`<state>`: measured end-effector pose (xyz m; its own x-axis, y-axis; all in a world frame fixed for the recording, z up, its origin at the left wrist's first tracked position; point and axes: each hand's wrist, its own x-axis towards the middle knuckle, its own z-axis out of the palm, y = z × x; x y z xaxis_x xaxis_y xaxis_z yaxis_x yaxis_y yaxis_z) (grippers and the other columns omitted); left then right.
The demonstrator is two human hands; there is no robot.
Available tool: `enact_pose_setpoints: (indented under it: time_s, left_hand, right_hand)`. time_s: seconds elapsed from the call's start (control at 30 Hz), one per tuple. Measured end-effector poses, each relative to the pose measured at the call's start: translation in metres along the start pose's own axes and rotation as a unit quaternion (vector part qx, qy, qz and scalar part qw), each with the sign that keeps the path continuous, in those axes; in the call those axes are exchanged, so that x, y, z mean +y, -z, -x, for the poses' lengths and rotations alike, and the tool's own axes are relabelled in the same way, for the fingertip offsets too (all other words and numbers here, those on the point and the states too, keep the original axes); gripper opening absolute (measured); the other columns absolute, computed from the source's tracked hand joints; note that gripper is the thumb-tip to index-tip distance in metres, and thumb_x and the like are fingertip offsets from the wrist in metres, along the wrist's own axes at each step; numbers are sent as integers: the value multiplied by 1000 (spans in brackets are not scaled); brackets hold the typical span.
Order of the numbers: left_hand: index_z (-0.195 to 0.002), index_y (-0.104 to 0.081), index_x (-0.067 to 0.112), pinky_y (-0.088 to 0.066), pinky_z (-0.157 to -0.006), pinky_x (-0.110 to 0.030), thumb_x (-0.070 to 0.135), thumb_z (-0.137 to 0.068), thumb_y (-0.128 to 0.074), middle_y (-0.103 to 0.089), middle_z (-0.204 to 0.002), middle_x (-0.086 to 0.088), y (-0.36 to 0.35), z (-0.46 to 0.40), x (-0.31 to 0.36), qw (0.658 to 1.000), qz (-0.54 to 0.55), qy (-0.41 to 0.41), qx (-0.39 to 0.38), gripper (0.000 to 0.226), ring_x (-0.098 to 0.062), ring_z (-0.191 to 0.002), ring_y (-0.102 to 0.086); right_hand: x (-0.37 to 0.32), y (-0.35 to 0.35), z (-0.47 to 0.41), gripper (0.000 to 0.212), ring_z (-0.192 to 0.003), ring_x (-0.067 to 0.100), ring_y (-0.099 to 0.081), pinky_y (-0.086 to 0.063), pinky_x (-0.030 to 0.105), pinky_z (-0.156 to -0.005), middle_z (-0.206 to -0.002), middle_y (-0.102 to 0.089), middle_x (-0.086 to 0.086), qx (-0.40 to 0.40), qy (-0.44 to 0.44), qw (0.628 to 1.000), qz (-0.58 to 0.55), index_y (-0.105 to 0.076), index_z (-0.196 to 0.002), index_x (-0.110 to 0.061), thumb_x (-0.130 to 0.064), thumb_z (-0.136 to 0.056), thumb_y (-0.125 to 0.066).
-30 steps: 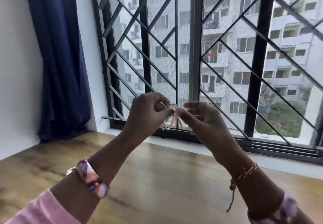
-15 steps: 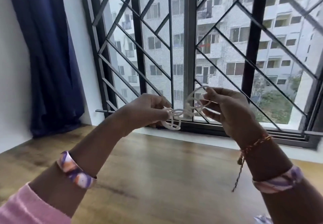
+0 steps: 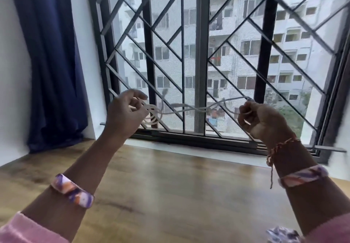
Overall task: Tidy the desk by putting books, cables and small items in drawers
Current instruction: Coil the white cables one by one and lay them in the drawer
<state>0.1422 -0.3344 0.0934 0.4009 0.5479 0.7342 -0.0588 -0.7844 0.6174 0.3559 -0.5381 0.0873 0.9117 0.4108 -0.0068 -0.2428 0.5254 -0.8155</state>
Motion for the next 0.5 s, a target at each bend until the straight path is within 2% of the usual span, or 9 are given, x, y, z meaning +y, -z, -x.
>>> enact_pose_setpoints:
  time_s: [0.03, 0.07, 0.13, 0.23, 0.33, 0.4, 0.5]
  left_hand:
    - [-89, -65, 15, -58, -70, -36, 0, -78, -68, -62, -72, -5, 3, -2, -3, 1000, 11, 4, 10, 20, -24, -70, -67]
    - [-89, -66, 16, -59, -69, -37, 0, -76, -71, -62, -70, 1, 7, -4, -5, 1000, 13, -4, 25, 21, -14, -67, -67]
    - [-86, -69, 14, -59, -62, -28, 2, -73, -75, -63, -72, 9, 15, -11, -6, 997, -14, -45, 57, 18, 1, -59, -61]
    - [-92, -70, 5, -50, -55, -8, 5, -74, -74, -65, -81, 1, 28, -29, -4, 990, -54, -83, 102, 18, -5, -63, -60]
    - [-91, -71, 1, -47, -59, -1, 1, -74, -73, -66, -80, -2, 40, -46, -7, 986, -84, -106, 93, 18, 6, -56, -59]
    - [-89, -71, 2, -47, -60, -5, -3, -76, -70, -70, -82, -8, 40, -53, -8, 978, -136, -137, 83, 14, 0, -62, -60]
    - [-83, -67, 4, -49, -68, -26, -8, -79, -58, -69, -82, -15, 24, -56, -8, 975, -140, -133, 108, 16, -25, -73, -64]
  right_hand:
    - [2, 1, -2, 27, -35, 4, -55, -47, 15, -41, -49, -57, -2, 10, 1, 1000, -1, -52, -70, -14, -15, -96, -45]
    - [3, 3, -4, 26, -34, 4, -54, -45, 14, -39, -47, -57, -2, 21, 1, 1000, -2, -51, -71, -14, -15, -96, -45]
    - [6, 8, -10, 27, -31, 5, -53, -39, 11, -35, -44, -57, -2, 38, -2, 999, 1, -51, -72, -15, -14, -97, -43]
    - [11, 17, -18, 26, -33, 2, -53, -37, 11, -34, -38, -55, -6, 78, 12, 997, 25, -51, -72, -18, -13, -97, -43]
    - [18, 24, -20, 26, -30, -1, -51, -38, 11, -35, -38, -55, -8, 111, 19, 991, 72, -49, -72, -19, -15, -97, -44]
    - [25, 28, -18, 27, -28, -2, -49, -31, 8, -32, -49, -55, -4, 118, 24, 988, 93, -48, -71, -17, -12, -97, -45]
    - [37, 31, -15, 26, -29, 0, -51, -30, 16, -40, -58, -54, 0, 149, 48, 983, 97, -48, -68, -14, -7, -93, -49]
